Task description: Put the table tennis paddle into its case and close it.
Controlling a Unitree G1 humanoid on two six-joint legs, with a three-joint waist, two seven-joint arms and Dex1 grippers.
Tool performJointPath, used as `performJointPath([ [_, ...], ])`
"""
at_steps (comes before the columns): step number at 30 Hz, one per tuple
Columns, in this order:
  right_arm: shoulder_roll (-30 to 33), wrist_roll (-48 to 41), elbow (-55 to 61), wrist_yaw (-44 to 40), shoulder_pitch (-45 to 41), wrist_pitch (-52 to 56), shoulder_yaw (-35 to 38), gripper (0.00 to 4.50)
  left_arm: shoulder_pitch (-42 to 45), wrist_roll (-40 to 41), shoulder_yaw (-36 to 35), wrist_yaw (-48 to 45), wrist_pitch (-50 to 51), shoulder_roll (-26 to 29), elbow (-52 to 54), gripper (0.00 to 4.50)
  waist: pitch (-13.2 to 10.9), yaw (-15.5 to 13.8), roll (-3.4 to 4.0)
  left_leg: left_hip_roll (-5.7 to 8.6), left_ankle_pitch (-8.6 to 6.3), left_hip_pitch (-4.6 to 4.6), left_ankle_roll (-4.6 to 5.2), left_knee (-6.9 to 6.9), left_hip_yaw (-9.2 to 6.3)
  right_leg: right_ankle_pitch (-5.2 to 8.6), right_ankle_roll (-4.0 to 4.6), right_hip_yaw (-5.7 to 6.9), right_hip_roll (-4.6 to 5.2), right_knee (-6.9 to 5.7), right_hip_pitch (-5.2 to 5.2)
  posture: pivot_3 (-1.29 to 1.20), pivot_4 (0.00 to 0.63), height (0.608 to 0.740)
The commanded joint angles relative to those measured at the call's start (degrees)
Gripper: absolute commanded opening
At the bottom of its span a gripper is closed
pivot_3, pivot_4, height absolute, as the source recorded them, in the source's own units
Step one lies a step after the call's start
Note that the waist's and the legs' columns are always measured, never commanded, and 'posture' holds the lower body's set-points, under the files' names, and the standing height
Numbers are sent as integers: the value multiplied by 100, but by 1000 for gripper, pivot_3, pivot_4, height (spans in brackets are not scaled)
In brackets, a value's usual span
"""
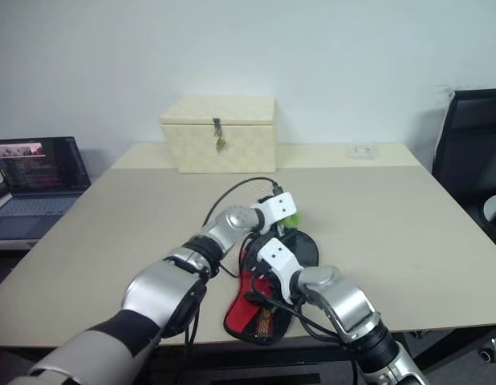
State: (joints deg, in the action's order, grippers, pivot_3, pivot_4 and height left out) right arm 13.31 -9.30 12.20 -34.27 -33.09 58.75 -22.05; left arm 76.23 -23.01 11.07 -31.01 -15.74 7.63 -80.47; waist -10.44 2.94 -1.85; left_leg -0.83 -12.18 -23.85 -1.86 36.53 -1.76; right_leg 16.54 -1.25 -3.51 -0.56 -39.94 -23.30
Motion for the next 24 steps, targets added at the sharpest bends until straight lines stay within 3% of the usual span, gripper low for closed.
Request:
performJointPath([
  [1, 94, -246, 194, -85, -179, 120, 351, 4500, 112, 584, -511, -466, -72, 260, 312, 4473, 0, 1, 0, 0, 0, 0, 0, 0, 0, -1, 1, 1, 0, 0, 0, 0, 150, 740],
  [5, 222, -421, 254, -141, -322, 183, 578, 4500, 46, 964, -828, -1049, -114, 490, 424, 4473, -1, 8, 1, 0, 0, -1, 0, 0, -1, -5, 8, 1, 1, 0, -2, 0, 150, 740],
  [14, 726, -1322, 670, -533, -691, 339, 1572, 4500, -516, 2484, -1823, -3305, 689, 1294, 1286, 4473, -1, 49, 2, 0, 0, -5, 0, -1, -8, -10, 17, 6, 3, 0, -3, 0, 150, 740],
  [18, 838, -778, -644, 5, -1050, -498, 1832, 4500, -1713, 3273, -1921, -4594, 1989, 1932, 3054, 4473, 0, 130, 7, -5, 0, 3, 0, -2, -3, -10, 20, 1, 3, -5, -2, 0, 150, 740],
  [24, 765, -230, -2746, 205, -1440, -1744, 1750, 4500, -3468, 4086, -2002, -4576, 3825, 2745, 5900, 4473, 0, 142, 6, -45, 1, -6, 0, -1, -12, -11, 22, -5, 8, -1, -3, 0, 150, 740],
])
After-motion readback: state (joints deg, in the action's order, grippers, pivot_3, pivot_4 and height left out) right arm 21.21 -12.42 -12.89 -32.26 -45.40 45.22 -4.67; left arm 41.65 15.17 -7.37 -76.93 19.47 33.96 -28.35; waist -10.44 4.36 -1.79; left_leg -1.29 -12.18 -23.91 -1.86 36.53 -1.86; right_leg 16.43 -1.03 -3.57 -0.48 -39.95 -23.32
